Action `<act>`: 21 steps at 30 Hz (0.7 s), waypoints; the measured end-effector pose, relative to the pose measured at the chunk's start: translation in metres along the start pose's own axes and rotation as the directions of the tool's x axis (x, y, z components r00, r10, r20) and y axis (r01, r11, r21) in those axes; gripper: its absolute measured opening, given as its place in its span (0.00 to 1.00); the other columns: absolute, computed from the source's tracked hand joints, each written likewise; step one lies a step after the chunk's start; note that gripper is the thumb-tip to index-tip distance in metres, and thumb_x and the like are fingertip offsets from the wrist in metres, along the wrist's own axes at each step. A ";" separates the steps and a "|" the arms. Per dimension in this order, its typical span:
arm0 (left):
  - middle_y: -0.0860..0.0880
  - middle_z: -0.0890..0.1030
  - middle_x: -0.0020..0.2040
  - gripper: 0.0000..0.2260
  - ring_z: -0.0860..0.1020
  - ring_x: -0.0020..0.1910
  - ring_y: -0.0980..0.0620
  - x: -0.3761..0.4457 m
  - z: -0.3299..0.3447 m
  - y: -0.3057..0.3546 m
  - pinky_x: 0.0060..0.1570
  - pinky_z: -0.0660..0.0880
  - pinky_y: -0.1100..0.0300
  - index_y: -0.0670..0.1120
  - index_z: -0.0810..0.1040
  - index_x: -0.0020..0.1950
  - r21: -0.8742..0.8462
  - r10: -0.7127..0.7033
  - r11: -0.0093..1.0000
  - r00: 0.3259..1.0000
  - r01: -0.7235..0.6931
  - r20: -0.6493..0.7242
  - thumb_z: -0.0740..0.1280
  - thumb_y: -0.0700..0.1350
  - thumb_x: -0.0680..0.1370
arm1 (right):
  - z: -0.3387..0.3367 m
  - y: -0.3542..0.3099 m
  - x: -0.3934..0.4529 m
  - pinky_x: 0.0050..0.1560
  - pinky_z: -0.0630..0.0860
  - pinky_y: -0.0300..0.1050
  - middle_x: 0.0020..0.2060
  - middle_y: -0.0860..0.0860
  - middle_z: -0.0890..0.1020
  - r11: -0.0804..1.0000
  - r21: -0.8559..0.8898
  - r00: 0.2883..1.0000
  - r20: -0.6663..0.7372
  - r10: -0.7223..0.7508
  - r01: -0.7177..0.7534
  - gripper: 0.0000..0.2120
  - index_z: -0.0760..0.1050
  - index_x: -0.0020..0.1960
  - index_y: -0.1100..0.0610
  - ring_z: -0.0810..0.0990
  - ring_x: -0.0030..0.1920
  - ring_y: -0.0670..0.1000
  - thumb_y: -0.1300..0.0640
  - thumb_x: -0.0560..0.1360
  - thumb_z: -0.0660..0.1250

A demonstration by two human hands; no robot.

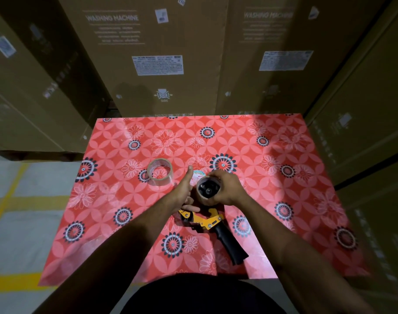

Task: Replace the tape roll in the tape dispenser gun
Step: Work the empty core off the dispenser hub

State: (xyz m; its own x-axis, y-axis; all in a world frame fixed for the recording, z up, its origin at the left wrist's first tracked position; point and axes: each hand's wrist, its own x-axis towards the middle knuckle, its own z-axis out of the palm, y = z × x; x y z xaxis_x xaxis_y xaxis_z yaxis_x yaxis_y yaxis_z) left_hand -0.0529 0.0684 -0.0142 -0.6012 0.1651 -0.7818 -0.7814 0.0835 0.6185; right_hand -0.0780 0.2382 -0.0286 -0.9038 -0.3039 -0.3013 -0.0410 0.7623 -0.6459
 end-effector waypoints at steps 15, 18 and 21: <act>0.31 0.61 0.76 0.42 0.63 0.72 0.26 -0.003 0.003 -0.002 0.40 0.85 0.52 0.44 0.58 0.81 0.079 0.018 0.997 1.000 -0.018 -0.004 0.44 0.73 0.77 | 0.007 0.002 -0.004 0.59 0.66 0.33 0.67 0.49 0.78 0.998 0.063 0.999 0.034 -0.031 0.028 0.41 0.72 0.72 0.46 0.76 0.66 0.50 0.56 0.62 0.81; 0.31 0.56 0.78 0.42 0.52 0.74 0.28 0.000 0.003 -0.004 0.37 0.84 0.53 0.45 0.55 0.81 0.044 0.022 0.999 1.000 -0.021 -0.020 0.44 0.73 0.77 | 0.010 -0.001 -0.005 0.63 0.68 0.43 0.68 0.54 0.73 0.999 0.040 0.998 0.068 -0.019 0.016 0.50 0.63 0.77 0.50 0.72 0.67 0.54 0.52 0.60 0.82; 0.29 0.63 0.76 0.43 0.59 0.74 0.29 0.006 0.004 -0.004 0.30 0.82 0.56 0.41 0.63 0.78 0.034 0.021 0.999 0.998 -0.019 -0.053 0.46 0.74 0.77 | 0.014 0.002 -0.003 0.53 0.70 0.43 0.61 0.55 0.70 0.994 0.043 0.995 0.023 0.096 -0.097 0.50 0.65 0.71 0.57 0.69 0.58 0.51 0.46 0.55 0.83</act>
State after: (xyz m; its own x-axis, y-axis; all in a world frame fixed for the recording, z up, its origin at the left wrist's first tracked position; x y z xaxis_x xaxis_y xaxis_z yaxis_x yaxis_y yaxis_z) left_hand -0.0522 0.0725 -0.0212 -0.6257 0.1147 -0.7716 -0.7634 0.1133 0.6359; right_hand -0.0691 0.2323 -0.0385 -0.8937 -0.2424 -0.3775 0.0647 0.7630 -0.6432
